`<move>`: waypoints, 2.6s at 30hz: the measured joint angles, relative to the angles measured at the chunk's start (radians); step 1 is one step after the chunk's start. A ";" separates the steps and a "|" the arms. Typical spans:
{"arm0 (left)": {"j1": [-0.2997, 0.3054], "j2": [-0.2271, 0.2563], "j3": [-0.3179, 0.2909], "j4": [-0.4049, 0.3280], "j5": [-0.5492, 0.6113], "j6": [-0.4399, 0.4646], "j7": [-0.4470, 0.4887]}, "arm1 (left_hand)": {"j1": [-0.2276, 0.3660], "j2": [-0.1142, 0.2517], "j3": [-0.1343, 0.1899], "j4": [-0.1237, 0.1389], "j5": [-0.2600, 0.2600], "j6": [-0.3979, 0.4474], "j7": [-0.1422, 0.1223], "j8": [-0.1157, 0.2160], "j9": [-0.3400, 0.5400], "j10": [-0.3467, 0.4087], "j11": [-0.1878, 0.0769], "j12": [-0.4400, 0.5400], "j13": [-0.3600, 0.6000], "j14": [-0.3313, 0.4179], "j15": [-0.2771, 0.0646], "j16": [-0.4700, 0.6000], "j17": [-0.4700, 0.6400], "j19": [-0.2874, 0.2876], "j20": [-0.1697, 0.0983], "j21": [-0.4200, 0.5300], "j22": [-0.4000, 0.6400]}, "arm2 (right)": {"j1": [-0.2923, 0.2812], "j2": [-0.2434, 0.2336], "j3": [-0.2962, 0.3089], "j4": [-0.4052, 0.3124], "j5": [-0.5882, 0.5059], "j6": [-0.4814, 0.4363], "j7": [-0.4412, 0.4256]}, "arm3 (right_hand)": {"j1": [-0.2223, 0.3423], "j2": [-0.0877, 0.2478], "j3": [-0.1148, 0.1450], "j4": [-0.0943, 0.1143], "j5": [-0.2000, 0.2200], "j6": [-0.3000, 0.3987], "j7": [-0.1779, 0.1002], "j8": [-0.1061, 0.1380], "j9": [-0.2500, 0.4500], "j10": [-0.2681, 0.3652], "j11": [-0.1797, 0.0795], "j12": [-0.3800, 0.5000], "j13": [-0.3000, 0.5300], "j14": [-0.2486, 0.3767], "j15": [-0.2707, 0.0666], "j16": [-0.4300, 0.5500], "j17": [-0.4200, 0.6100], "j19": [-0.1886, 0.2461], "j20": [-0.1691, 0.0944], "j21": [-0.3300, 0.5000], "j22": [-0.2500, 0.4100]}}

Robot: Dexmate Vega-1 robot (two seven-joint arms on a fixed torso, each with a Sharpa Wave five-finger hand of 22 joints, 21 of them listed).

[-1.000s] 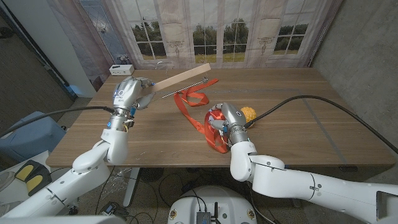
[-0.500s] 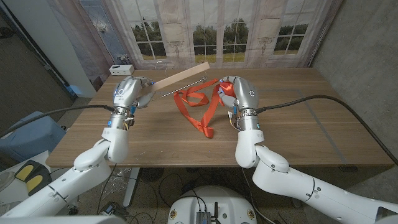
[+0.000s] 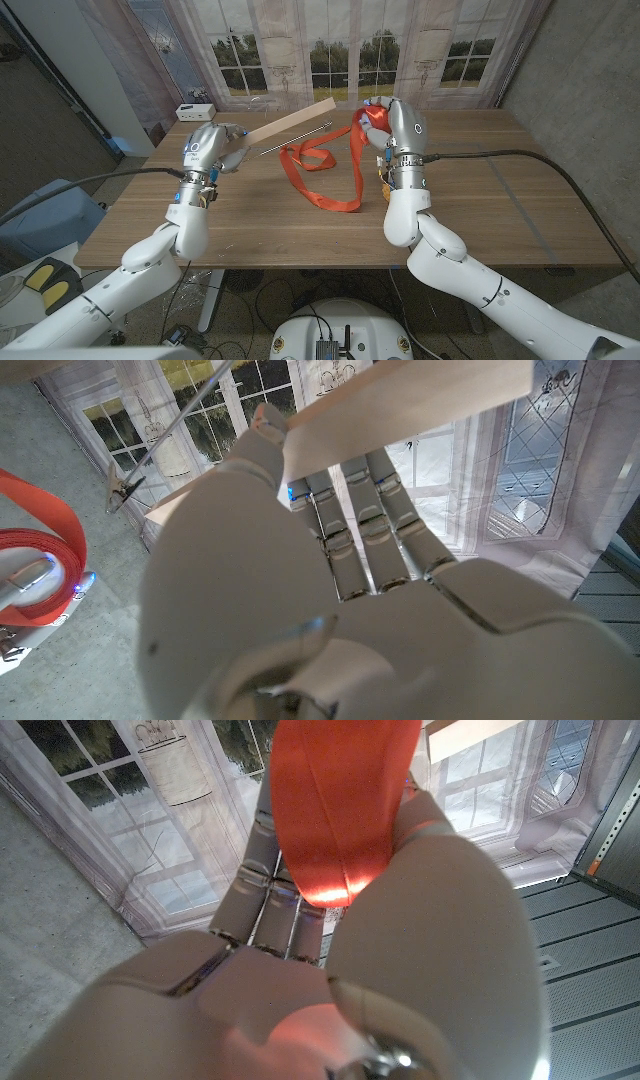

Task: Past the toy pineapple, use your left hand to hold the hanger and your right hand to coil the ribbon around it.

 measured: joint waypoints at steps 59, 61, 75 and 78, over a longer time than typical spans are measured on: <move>-0.047 0.006 0.019 -0.046 -0.103 -0.031 -0.214 | 0.000 0.000 0.003 -0.003 0.000 0.007 0.000 -0.011 0.001 0.006 -0.002 -0.027 0.014 0.005 -0.002 -0.030 0.023 -0.022 0.000 0.019 0.000 | 0.185 0.033 0.065 -0.038 -0.109 0.159 0.311 | 0.000 0.000 -0.014 -0.003 -0.004 0.018 0.010 -0.030 0.000 0.006 0.003 -0.004 0.000 0.023 -0.005 -0.039 0.014 -0.034 -0.012 0.069 -0.012; -0.062 0.002 0.030 -0.044 -0.100 -0.024 -0.220 | 0.000 0.000 0.003 -0.003 0.000 0.007 0.000 -0.011 0.001 0.007 -0.003 -0.027 0.015 0.005 -0.002 -0.031 0.023 -0.022 0.000 0.019 0.000 | 0.166 0.026 0.072 -0.055 -0.124 0.180 0.309 | 0.000 0.000 -0.014 -0.003 -0.004 0.018 0.010 -0.031 0.000 0.006 0.004 -0.004 0.000 0.023 -0.005 -0.039 0.013 -0.040 -0.008 0.070 -0.012; -0.167 -0.020 0.099 -0.036 -0.057 0.053 -0.274 | 0.000 0.000 0.003 -0.003 -0.002 0.007 0.000 -0.012 0.001 0.008 -0.003 -0.031 0.018 0.011 -0.003 -0.035 0.028 -0.022 0.000 0.025 0.000 | -0.020 -0.014 0.138 -0.156 -0.198 0.249 0.218 | 0.000 0.000 -0.016 -0.003 -0.007 0.018 0.011 -0.034 0.000 0.007 0.004 -0.007 0.000 0.032 -0.008 -0.052 0.016 -0.051 -0.010 0.089 -0.017; -0.190 -0.020 0.114 -0.039 -0.043 0.072 -0.291 | 0.000 0.000 0.003 -0.003 -0.002 0.007 0.000 -0.013 0.001 0.008 -0.003 -0.031 0.018 0.011 -0.004 -0.035 0.029 -0.022 0.000 0.027 0.000 | -0.077 -0.020 0.158 -0.172 -0.210 0.260 0.188 | 0.000 0.000 -0.016 -0.003 -0.008 0.019 0.010 -0.035 0.003 0.010 0.000 -0.009 0.000 0.032 -0.008 -0.052 0.020 -0.051 -0.010 0.093 -0.017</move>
